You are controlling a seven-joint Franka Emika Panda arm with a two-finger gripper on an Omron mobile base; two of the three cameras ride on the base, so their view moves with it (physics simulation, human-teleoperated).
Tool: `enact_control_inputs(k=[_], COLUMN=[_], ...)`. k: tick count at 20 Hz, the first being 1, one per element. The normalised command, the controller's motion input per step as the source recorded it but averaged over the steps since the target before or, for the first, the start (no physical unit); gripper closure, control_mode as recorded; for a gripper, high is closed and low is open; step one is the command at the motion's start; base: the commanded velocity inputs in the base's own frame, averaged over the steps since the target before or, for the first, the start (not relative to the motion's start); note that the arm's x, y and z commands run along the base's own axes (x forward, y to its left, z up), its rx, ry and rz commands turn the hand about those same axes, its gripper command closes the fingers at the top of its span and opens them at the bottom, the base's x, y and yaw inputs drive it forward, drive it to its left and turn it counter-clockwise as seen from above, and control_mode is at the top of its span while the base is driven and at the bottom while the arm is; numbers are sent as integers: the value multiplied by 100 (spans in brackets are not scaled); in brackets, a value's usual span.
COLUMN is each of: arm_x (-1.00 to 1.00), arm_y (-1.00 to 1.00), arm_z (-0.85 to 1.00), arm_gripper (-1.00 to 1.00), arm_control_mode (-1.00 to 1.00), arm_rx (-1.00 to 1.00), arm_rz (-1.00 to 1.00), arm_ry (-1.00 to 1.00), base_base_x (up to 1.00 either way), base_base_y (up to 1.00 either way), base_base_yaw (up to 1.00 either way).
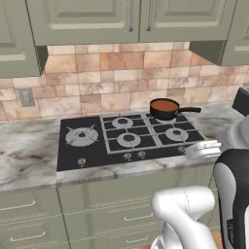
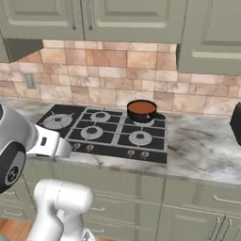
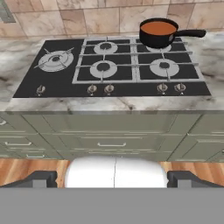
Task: Retrieve the steak from the fridge and place it on the saucepan with marinade on the stove.
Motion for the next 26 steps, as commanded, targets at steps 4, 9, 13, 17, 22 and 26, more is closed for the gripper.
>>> enact_control_inputs(k=[4,9,13,17,22,26], arm_x=[0,0,0,0,0,0], arm_y=[0,0,0,0,0,0], arm_z=[0,0,0,0,0,0], arm_gripper=[-100,-100,-100,-100,-100,-100], arm_control_mode=[100,100,100,100,100,100], arm_rx=[0,0,0,0,0,0], arm_rz=[0,0,0,0,0,0], arm_ry=[0,0,0,0,0,0], base_base_x=[-46,-47,-53,-47,-45,-35], base_base_y=[-4,-17,-26,-45,-63,-62], base_base_yaw=[0,0,0,-1,-2,0])
